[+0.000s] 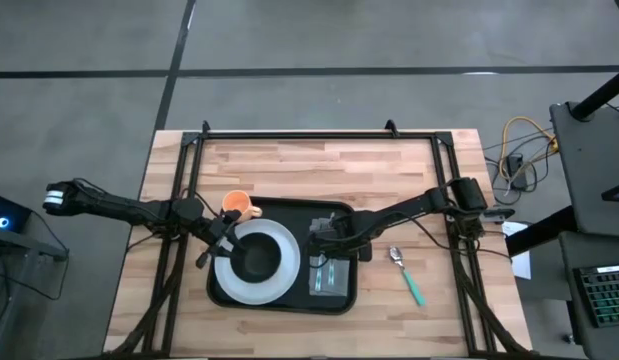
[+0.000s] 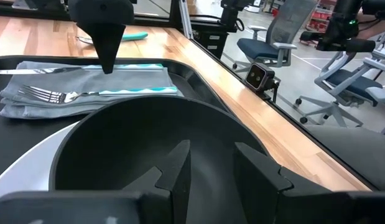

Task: Set up tray
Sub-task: Put the knife on the right side of the napkin on the serving tray

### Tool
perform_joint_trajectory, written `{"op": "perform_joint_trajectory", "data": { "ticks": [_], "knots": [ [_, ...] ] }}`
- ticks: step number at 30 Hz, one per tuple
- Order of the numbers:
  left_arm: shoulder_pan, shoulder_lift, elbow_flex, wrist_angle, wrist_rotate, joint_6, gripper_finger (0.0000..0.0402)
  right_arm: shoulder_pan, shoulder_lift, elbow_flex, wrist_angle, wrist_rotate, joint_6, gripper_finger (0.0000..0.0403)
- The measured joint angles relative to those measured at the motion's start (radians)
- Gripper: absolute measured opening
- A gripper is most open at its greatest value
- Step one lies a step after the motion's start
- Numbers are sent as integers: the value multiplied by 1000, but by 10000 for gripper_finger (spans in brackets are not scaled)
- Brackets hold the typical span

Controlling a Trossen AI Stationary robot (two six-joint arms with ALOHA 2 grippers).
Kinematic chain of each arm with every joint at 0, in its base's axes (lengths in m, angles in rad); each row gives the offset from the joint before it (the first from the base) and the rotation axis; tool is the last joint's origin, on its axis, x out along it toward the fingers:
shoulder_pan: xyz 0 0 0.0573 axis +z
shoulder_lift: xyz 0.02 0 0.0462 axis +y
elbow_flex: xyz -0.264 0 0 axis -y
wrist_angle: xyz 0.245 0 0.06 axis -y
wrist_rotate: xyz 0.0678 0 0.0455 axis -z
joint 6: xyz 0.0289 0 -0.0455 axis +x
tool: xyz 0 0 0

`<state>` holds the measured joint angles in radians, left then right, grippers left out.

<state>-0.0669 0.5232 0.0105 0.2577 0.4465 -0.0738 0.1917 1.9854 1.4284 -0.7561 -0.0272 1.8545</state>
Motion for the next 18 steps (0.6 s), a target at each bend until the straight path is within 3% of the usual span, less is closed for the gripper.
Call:
{"op": "perform_joint_trajectory", "data": {
  "ticks": [18],
  "knots": [
    [0, 0, 0, 0, 0, 0, 99, 27, -2, -23, -25, 1, 30, 13]
  ]
}}
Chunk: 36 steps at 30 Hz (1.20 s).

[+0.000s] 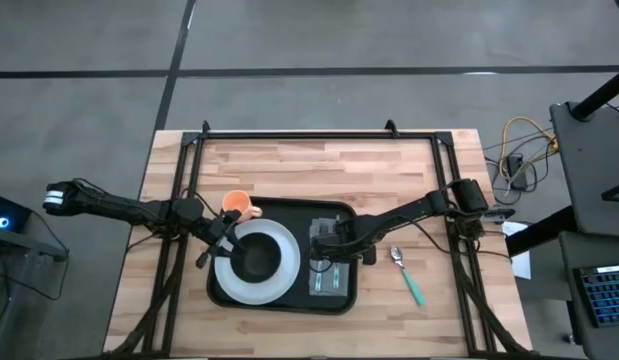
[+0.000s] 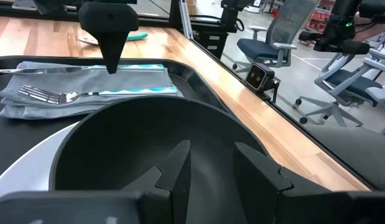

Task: Set up tray
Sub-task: Put the knife on the right side of the napkin on the serving tray

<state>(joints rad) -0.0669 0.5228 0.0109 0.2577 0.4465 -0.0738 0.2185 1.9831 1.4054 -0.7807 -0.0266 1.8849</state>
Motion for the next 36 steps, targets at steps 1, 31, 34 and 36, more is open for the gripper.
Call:
{"op": "perform_joint_trajectory", "data": {
  "ticks": [1, 31, 34, 36],
  "knots": [
    [0, 0, 0, 0, 0, 0, 99, 0, 0, -1, 2, 0, 5, 13],
    [0, 0, 0, 0, 0, 0, 99, 33, -5, -21, -18, 11, 76, 13],
    [0, 0, 0, 0, 0, 0, 99, 33, -5, -25, -17, 11, 83, 13],
    [0, 0, 0, 0, 0, 0, 99, 33, -5, -26, -17, 11, 88, 13]
  ]
}}
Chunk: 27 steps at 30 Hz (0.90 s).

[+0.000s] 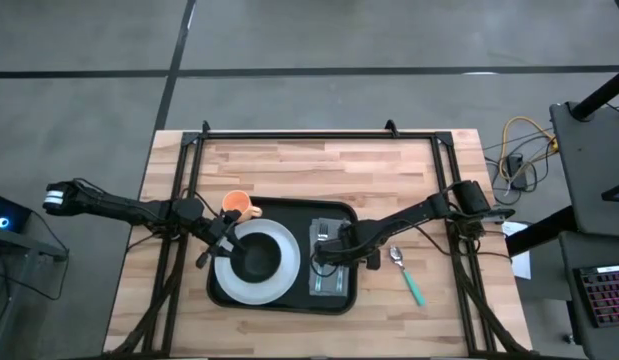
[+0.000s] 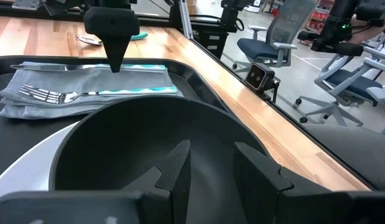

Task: Set up tray
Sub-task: Put the knife on the right side of the napkin on the serving tray, then put the spoon to the right of the fork on the napkin on the serving tray

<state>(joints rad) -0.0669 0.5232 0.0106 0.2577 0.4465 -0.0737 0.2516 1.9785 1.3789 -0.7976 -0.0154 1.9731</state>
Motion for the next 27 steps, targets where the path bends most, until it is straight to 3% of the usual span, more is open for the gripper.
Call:
{"op": "perform_joint_trajectory", "data": {
  "ticks": [17, 27],
  "knots": [
    [0, 0, 0, 0, 0, 0, 99, 5, 0, -3, 1, 15, -20, 60],
    [0, 0, 0, 0, 0, 0, 99, 4, -7, -3, -9, 15, -38, 107]
  ]
}}
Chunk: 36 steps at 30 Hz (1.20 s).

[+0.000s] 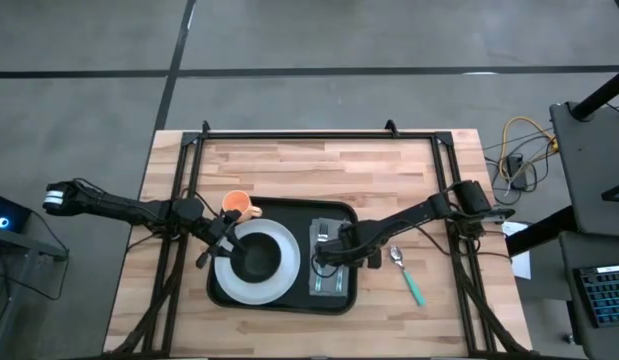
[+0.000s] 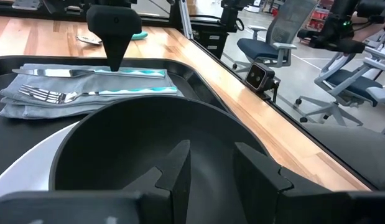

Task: Set up tray
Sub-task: Put the spoon to the right of the fork on the napkin on the serving tray

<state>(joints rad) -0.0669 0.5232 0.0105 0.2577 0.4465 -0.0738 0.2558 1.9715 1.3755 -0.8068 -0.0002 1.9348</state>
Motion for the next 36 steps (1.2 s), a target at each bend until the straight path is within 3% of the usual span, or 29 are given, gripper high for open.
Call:
{"op": "perform_joint_trajectory", "data": {
  "ticks": [12, 25, 36],
  "knots": [
    [0, 0, 1, 0, 0, 0, 99, 6, -56, 4, -75, 3, -76, 143],
    [0, 0, 1, 0, 0, 0, 99, 95, -141, -6, -265, 3, -202, 134],
    [0, 0, 0, 0, 0, 0, 99, 175, -310, -160, -237, 2, -260, 148]
  ]
}}
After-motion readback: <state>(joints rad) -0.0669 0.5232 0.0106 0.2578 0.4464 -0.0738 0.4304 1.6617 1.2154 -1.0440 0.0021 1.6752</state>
